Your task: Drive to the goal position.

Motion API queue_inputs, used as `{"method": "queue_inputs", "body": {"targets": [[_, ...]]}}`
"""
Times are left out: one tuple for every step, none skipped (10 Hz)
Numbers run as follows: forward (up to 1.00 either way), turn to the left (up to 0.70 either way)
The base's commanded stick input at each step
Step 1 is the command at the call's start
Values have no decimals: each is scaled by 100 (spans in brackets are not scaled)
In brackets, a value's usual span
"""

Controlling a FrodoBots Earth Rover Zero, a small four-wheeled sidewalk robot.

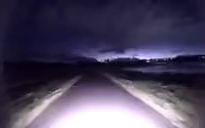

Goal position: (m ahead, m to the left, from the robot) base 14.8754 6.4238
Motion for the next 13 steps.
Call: {"method": "queue_inputs", "body": {"targets": [[85, 0], [85, 0], [85, 0], [85, 23], [85, 24], [85, 3], [85, 1], [85, 4], [85, 10], [85, 34], [85, 34], [85, 31], [85, 16]]}}
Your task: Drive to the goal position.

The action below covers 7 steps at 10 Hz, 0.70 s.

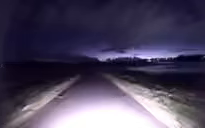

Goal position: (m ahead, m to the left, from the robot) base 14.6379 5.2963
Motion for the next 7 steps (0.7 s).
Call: {"method": "queue_inputs", "body": {"targets": [[85, 1], [85, 0], [85, 0], [85, 0], [85, 0], [85, 12], [85, 27]]}}
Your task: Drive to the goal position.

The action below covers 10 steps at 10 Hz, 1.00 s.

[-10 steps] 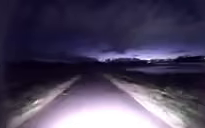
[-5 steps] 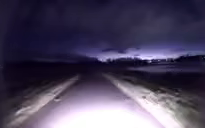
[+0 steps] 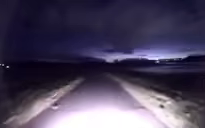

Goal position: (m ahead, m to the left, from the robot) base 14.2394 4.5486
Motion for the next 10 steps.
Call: {"method": "queue_inputs", "body": {"targets": [[85, 34], [85, 34], [85, 0], [85, 0], [85, 0], [85, 0], [85, 0], [85, 0], [85, 0], [85, 0]]}}
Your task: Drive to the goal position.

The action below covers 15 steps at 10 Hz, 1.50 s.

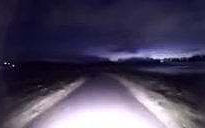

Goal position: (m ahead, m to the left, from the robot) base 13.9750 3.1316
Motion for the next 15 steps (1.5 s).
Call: {"method": "queue_inputs", "body": {"targets": [[85, 0], [85, 0], [85, 0], [85, 0], [85, 0], [85, 0], [85, 0], [85, 0], [85, 0], [85, 0], [85, 0], [85, 0], [85, 0], [85, 0], [85, 0]]}}
